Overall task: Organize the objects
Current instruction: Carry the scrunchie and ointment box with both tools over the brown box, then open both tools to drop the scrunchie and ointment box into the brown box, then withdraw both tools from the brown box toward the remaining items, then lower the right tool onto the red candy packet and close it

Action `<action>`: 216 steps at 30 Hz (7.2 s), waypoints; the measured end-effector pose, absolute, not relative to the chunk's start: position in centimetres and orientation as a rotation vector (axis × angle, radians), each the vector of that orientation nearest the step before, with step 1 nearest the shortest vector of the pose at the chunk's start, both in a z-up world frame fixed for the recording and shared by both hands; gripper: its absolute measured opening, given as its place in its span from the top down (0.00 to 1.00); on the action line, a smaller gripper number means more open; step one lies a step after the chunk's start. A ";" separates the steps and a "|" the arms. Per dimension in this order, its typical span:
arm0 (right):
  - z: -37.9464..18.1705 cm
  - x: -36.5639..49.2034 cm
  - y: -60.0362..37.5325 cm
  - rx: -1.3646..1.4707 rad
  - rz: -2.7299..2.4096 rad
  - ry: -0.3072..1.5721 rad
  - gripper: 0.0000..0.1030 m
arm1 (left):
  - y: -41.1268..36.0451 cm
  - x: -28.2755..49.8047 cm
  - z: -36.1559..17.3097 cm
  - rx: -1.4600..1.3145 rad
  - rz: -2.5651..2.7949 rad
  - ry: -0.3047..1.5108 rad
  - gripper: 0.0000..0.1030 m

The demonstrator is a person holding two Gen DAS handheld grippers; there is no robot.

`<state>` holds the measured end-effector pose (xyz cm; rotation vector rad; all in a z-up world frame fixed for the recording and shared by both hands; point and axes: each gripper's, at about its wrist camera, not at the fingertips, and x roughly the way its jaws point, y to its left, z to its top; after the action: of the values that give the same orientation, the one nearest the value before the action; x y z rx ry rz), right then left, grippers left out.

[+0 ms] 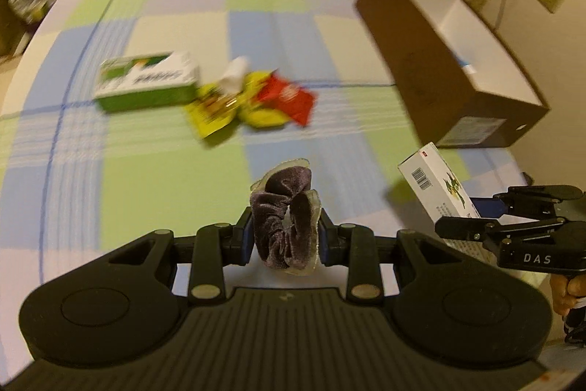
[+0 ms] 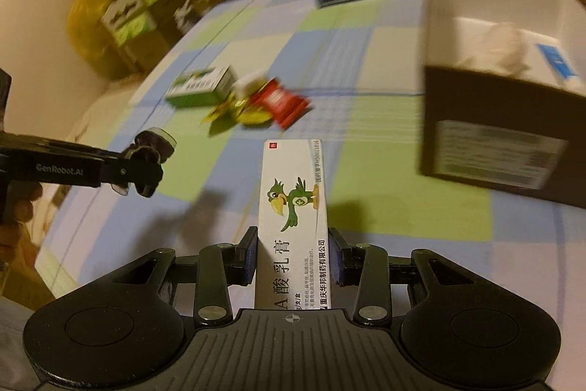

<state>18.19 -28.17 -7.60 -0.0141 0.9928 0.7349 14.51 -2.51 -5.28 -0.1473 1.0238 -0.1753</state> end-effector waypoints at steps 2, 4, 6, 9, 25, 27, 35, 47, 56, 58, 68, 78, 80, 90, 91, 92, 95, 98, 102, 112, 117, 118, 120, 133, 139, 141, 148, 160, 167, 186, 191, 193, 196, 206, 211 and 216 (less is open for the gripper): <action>-6.7 18.1 -29.6 0.013 0.714 0.977 0.66 | -4.0 15.0 -4.5 -0.138 -0.204 1.008 0.73; -5.9 18.3 -30.9 0.040 0.692 0.966 0.66 | -5.6 15.6 -4.0 -0.125 -0.234 0.994 0.73; -5.2 18.5 -32.2 0.068 0.669 0.954 0.66 | -7.2 16.1 -3.4 -0.110 -0.262 0.983 0.73; -4.0 19.0 -33.9 0.109 0.648 0.934 0.66 | -9.5 17.1 -2.8 -0.095 -0.300 0.968 0.73; 1.6 26.7 -41.8 0.193 0.480 0.795 0.66 | -19.4 25.4 0.5 -0.029 -0.414 0.860 0.73; 2.0 28.4 -42.4 0.189 0.460 0.779 0.66 | -20.5 27.0 0.8 -0.019 -0.416 0.850 0.73; 1.2 34.4 -43.1 0.148 0.417 0.784 0.66 | -24.2 32.9 0.2 0.024 -0.398 0.858 0.73; -2.9 43.4 -41.2 0.075 0.358 0.892 0.66 | -27.0 42.5 -3.1 0.070 -0.314 0.930 0.73; -4.6 47.4 -40.6 0.045 0.342 0.918 0.66 | -28.0 47.1 -5.2 0.088 -0.285 0.947 0.69; -4.7 47.9 -40.5 0.043 0.343 0.916 0.66 | -28.1 47.6 -5.4 0.089 -0.281 0.941 0.65; -5.1 49.1 -39.9 0.030 0.353 0.914 0.65 | -27.6 48.6 -5.1 0.076 -0.278 0.916 0.38; -4.3 49.7 -40.3 0.065 0.365 0.870 0.56 | -26.4 47.9 -3.4 0.032 -0.286 0.893 0.29; -3.7 49.4 -40.6 0.075 0.368 0.856 0.52 | -26.0 47.5 -3.0 0.022 -0.286 0.887 0.27; -1.4 45.3 -42.4 0.133 0.383 0.833 0.45 | -24.4 43.5 -0.6 -0.034 -0.300 0.860 0.20; -1.3 44.8 -42.6 0.141 0.384 0.834 0.45 | -24.3 42.9 -0.4 -0.040 -0.303 0.858 0.19; -1.1 44.2 -42.8 0.150 0.383 0.833 0.45 | -24.2 42.3 -0.2 -0.045 -0.303 0.857 0.19; -0.6 42.4 -43.4 0.183 0.381 0.832 0.44 | -23.6 40.4 0.2 -0.062 -0.306 0.853 0.17; -0.3 40.5 -43.7 0.201 0.377 0.841 0.42 | -23.1 38.3 0.4 -0.071 -0.302 0.859 0.17; -0.1 38.1 -44.0 0.220 0.372 0.856 0.41 | -22.2 35.4 0.2 -0.069 -0.281 0.869 0.16; 0.2 32.9 -42.9 0.231 0.376 0.875 0.40 | -19.2 29.8 -0.3 -0.113 -0.245 0.895 0.16; 0.4 30.6 -42.0 0.226 0.373 0.876 0.40 | -17.9 27.2 -0.2 -0.120 -0.238 0.895 0.16; 0.4 30.2 -41.8 0.226 0.373 0.877 0.40 | -17.6 26.8 -0.2 -0.122 -0.236 0.896 0.16; 0.5 29.3 -41.3 0.224 0.375 0.880 0.40 | -16.8 25.7 -0.2 -0.126 -0.231 0.897 0.16; 0.0 23.7 -35.7 0.182 0.416 0.917 0.40 | -10.3 19.8 -0.2 -0.156 -0.174 0.895 0.15; -0.7 21.7 -32.0 0.153 0.456 0.942 0.40 | -6.8 17.4 -0.5 -0.169 -0.136 0.900 0.14; -1.0 21.2 -30.9 0.145 0.471 0.950 0.40 | -5.6 16.7 -0.7 -0.178 -0.122 0.906 0.14; -2.2 19.5 -26.8 0.109 0.522 0.980 0.40 | -1.8 14.1 -1.3 -0.204 -0.070 0.918 0.14; -3.2 17.6 -21.1 0.047 0.601 1.002 0.40 | 3.3 11.1 -1.8 -0.230 0.006 0.917 0.14; -3.2 17.0 -19.0 0.018 0.628 0.999 0.40 | 5.4 10.4 -1.9 -0.244 0.033 0.915 0.14; -4.3 18.2 -15.5 -0.003 0.638 1.026 0.40 | 8.8 11.5 -3.2 -0.253 0.060 0.931 0.14; -4.8 19.2 -14.9 -0.008 0.634 1.037 0.40 | 9.6 12.5 -3.6 -0.260 0.068 0.937 0.14; -5.1 19.6 -14.7 -0.011 0.634 1.041 0.40 | 9.9 12.9 -3.8 -0.259 0.069 0.940 0.14; -5.6 20.3 -14.5 -0.029 0.626 1.035 0.40 | 10.2 13.6 -4.3 -0.258 0.072 0.948 0.14; -8.7 24.0 -14.4 -0.092 0.629 0.968 0.40 | 11.6 16.4 -6.1 -0.228 0.100 0.967 0.14; -9.7 25.5 -13.4 -0.171 0.677 0.902 0.40 | 12.3 17.7 -7.0 -0.208 0.110 0.977 0.14; -11.0 26.5 -11.3 -0.304 0.721 0.861 0.42 | 12.9 19.2 -7.8 -0.191 0.118 0.983 0.14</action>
<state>26.52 -11.32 -11.03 -0.3040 0.8613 0.7214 19.17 12.87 -7.77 -0.1909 0.9832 0.1183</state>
